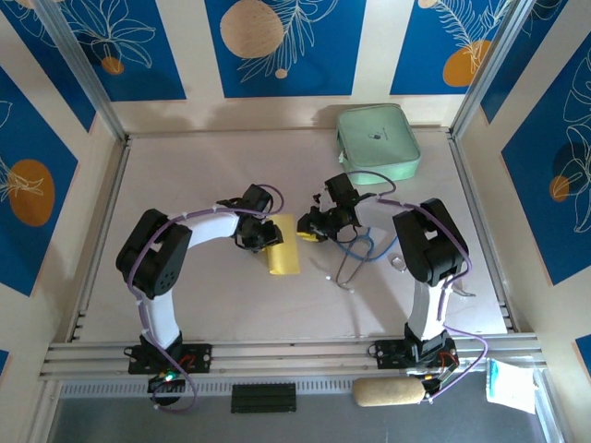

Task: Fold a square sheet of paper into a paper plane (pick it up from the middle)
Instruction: First fold the square sheet of paper in half at the center of the table, then hold the square sheet of paper at the center of the table.

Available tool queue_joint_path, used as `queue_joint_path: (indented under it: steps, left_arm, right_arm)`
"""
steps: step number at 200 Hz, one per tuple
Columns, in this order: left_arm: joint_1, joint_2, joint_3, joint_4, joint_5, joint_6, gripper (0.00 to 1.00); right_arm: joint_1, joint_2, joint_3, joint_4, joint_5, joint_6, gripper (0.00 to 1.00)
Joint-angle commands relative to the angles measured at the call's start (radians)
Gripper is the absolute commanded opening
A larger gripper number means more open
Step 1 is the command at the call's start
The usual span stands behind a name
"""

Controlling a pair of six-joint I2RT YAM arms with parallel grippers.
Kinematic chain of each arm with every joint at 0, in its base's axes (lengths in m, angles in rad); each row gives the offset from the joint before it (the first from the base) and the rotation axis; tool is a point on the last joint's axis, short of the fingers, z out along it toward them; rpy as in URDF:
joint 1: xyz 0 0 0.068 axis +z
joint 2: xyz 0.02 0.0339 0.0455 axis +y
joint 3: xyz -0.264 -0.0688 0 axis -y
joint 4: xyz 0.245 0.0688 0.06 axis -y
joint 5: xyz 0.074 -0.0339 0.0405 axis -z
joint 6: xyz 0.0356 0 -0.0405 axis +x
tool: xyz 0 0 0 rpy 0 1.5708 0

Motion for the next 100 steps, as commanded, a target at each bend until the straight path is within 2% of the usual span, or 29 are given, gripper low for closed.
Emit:
queue_joint_path:
  steps: [1, 100]
  left_arm:
    - [-0.006, 0.12, -0.069, -0.092, -0.093, -0.015, 0.38]
    - [-0.006, 0.136, -0.074, -0.092, -0.091, -0.015, 0.38]
  right_arm:
    - [0.015, 0.025, 0.033, -0.013, -0.054, -0.026, 0.26]
    - [0.054, 0.104, 0.098, -0.042, -0.054, -0.046, 0.18]
